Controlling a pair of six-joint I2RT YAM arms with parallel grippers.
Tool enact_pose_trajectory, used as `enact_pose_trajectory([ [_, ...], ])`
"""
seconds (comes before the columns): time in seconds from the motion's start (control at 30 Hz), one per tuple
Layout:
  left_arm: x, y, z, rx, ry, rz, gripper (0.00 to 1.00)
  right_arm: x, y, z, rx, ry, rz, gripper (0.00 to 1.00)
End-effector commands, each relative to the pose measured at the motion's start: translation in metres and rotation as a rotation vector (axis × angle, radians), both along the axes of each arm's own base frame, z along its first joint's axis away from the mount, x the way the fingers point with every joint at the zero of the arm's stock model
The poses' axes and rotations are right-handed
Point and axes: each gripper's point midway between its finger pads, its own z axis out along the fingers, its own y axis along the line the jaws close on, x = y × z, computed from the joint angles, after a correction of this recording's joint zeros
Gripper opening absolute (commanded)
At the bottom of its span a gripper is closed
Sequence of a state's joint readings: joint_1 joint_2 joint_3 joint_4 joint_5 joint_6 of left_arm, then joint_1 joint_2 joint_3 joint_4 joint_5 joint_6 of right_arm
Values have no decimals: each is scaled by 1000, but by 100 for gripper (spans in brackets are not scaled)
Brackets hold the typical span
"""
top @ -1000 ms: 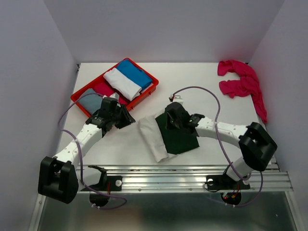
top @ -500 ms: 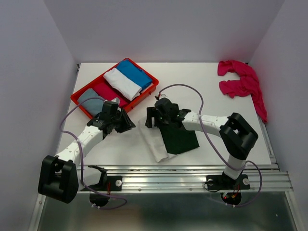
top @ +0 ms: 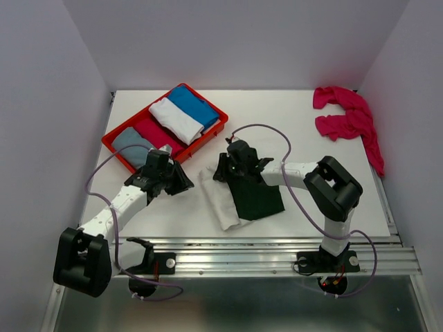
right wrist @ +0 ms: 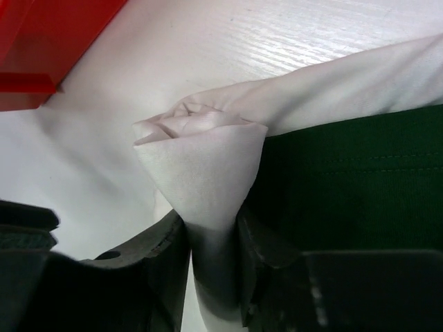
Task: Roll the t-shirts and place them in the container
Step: Roll the T-shirt to the center of the board.
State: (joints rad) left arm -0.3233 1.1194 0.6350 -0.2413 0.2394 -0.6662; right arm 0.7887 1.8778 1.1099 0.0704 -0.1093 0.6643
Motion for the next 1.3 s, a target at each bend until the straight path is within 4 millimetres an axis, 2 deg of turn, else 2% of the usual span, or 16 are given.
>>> enact_pose_trajectory([
  [0.0,-3,1,-13,-2,13,9,40,-1,22,41,162,-48,50,41],
  [0.1,-6,0,-27,-8,49,18,39,-1,21,38,158,-40,43,47],
  [0.27,-4,-6,-38,-36,71,22,18,-4,22,42,185,-32,40,48],
  [0.3,-2,-6,-39,-37,70,23,13,-5,23,44,196,-29,46,46],
  [0.37,3,-9,-43,-43,68,23,0,-5,26,52,232,-36,45,32],
  [0.47,9,-12,-52,-42,85,13,0,-10,34,56,293,1,83,19],
  [0.67,15,-16,-67,-33,109,2,0,-17,46,54,364,58,118,19],
  [0.7,15,-15,-67,-33,109,3,0,-18,46,53,366,65,117,19],
  [0.77,16,-16,-68,-34,106,2,0,-17,47,50,369,61,122,39],
  [0.9,16,-16,-69,-35,105,4,0,-12,45,35,346,77,108,44],
  [0.97,17,-16,-70,-35,106,4,0,-13,47,32,350,92,114,36],
  [1.03,18,-16,-71,-32,108,4,0,-15,50,32,374,109,125,18],
  [1.1,18,-15,-71,-30,108,6,0,-22,52,31,402,140,143,9],
  [1.13,19,-15,-71,-28,105,8,0,-17,53,37,454,143,134,5],
  [1.23,18,-14,-71,-26,102,9,0,-24,52,52,597,183,167,3],
  [1.27,18,-14,-70,-23,99,7,0,-34,51,48,622,223,188,2],
])
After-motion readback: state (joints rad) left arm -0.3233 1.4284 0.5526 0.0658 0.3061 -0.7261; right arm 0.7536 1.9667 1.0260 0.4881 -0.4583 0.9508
